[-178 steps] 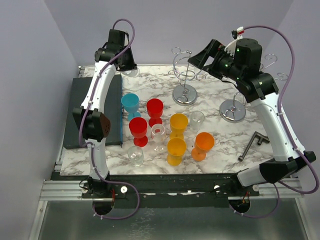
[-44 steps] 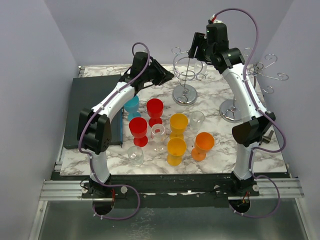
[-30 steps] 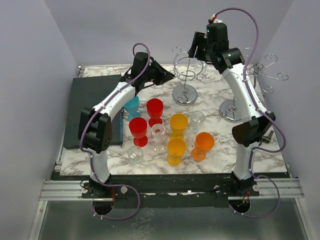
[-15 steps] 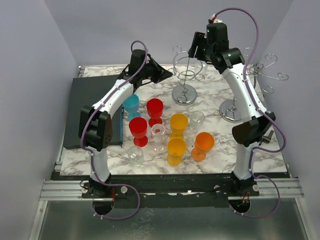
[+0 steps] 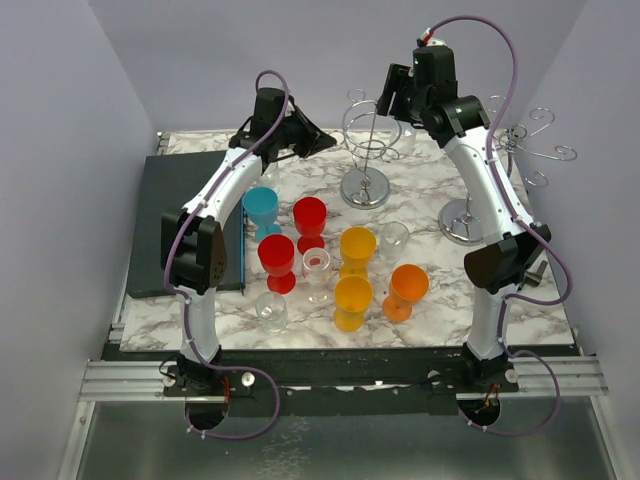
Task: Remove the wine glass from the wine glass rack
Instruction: Adjust the wine rack at the center of the board.
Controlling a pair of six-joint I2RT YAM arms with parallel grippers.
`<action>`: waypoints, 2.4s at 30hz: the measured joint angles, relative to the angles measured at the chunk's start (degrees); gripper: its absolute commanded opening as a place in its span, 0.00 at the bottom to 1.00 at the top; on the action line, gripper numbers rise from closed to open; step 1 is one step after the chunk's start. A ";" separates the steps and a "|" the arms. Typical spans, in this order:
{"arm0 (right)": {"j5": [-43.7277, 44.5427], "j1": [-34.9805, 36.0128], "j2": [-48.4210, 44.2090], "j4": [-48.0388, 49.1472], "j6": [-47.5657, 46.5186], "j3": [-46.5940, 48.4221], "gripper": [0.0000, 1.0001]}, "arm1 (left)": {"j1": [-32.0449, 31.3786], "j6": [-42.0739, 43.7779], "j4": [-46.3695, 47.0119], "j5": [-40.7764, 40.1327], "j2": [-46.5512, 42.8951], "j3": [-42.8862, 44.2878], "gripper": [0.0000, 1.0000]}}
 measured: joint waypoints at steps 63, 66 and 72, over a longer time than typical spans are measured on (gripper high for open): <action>-4.37 -0.20 9.27 2.16 6.16 0.00 0.66 | 15.23 6.25 -9.84 6.23 1.53 5.73 0.00; -4.83 -0.20 9.73 2.45 6.62 0.00 0.63 | 15.69 6.27 -9.84 6.56 1.53 5.73 0.00; -5.29 -0.57 9.79 3.82 7.78 0.00 0.59 | 16.39 6.36 -9.86 6.91 1.49 5.64 0.00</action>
